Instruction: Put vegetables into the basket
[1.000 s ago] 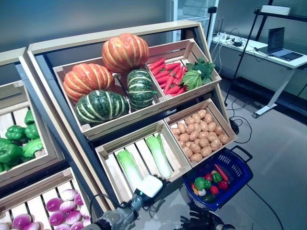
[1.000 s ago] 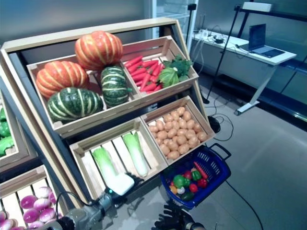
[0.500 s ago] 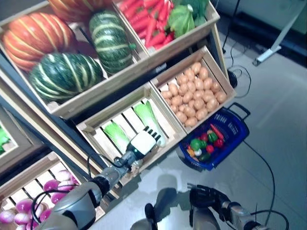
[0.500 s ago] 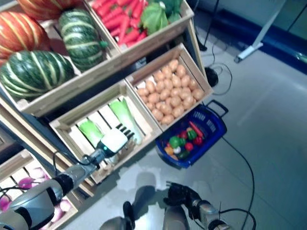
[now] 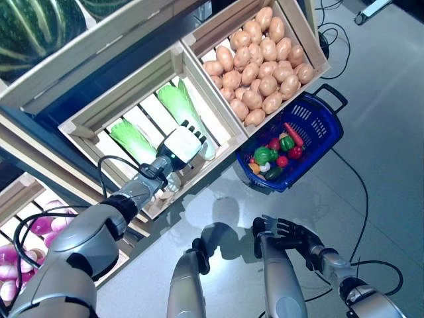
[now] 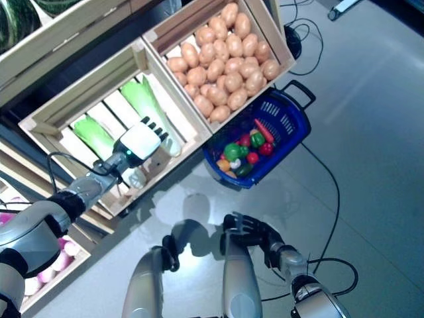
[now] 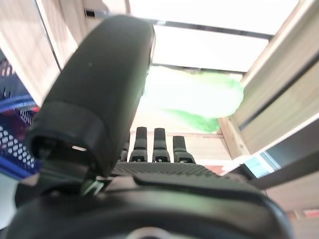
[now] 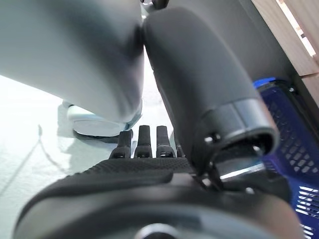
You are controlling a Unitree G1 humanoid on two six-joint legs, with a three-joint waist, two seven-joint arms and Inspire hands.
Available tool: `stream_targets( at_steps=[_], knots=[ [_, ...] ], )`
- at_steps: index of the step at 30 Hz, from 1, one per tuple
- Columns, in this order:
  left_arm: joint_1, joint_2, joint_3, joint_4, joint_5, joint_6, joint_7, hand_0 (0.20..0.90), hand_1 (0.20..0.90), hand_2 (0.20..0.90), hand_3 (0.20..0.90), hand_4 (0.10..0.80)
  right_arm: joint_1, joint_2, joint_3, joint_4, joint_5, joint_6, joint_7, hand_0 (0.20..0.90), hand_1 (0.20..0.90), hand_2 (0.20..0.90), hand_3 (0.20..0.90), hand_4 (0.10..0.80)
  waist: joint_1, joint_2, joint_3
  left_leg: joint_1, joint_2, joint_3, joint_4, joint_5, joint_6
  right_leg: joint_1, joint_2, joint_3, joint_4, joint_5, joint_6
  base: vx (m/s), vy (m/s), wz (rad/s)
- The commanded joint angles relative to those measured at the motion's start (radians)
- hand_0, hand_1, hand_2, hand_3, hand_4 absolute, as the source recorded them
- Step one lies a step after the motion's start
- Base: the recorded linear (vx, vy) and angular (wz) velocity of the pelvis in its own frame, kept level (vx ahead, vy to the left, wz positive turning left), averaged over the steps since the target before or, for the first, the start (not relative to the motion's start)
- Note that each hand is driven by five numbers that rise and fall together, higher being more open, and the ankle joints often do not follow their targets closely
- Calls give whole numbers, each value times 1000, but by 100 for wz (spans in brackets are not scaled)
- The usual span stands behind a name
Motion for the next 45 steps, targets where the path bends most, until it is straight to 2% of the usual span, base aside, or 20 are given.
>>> stream_targets(
  at_steps=[1,10,17,25,27,28,31,38,45],
  knots=[
    [-72,84,48,-64,-13,68,-25,900,900,900,900,800,30,-27,5,-37,56,-71,-6,900,900,900,900,800,13,-3,-47,-57,-4,-18,-21,60,12,27,-51,-37,153,-92,-36,-24,-4,12],
    [-53,101,46,-87,-10,96,-173,900,900,900,900,800,9,-35,-12,-45,66,-61,-21,900,900,900,900,800,25,5,-41,-86,-3,-32,30,32,-2,-4,-83,-39,214,-117,-24,-32,8,11],
    [-53,101,52,-86,-10,78,-154,900,900,900,900,800,0,-33,-12,-37,69,-68,-28,900,900,900,900,800,31,4,-37,-89,3,-34,38,28,-11,-2,-90,-37,213,-119,-20,-29,9,4],
    [-104,129,55,-57,-4,53,-147,900,900,900,900,800,-34,-62,-18,-53,96,-77,-58,900,900,900,900,800,34,-6,-11,-169,8,-47,102,15,-7,-85,-87,-21,278,-126,-23,-76,6,7],
    [-114,133,56,-48,7,53,-152,900,900,900,900,800,-50,-77,-24,-51,112,-78,-63,900,900,900,900,800,36,-8,-1,-196,8,-54,129,7,-6,-113,-88,-16,301,-130,-23,-41,5,2],
    [-116,135,55,-48,6,52,-152,900,900,900,900,800,-53,-82,-26,-51,115,-78,-63,900,900,900,900,800,37,-8,0,-194,7,-60,151,-27,-12,-111,-89,-8,323,-161,-14,0,0,0],
    [-141,144,49,-39,9,51,-173,900,900,900,900,800,-81,-108,-38,-52,151,-77,-67,900,900,900,900,800,41,-10,15,-235,4,-70,184,-34,-9,-152,-89,-2,352,-164,-15,-53,6,1],
    [-163,163,54,-11,2,73,-216,900,900,900,900,800,-109,-142,-58,-60,180,-76,-69,900,900,900,900,800,51,-10,38,-287,2,-81,218,-37,-7,-201,-91,-2,389,-171,-15,-49,6,1],
    [-168,182,71,24,19,63,-179,900,900,900,900,800,-119,-178,-78,-72,210,-92,-55,900,900,900,900,800,55,-8,62,-341,8,-88,250,-30,-10,-249,-96,3,423,-171,-18,-11,2,1]
  ],
)
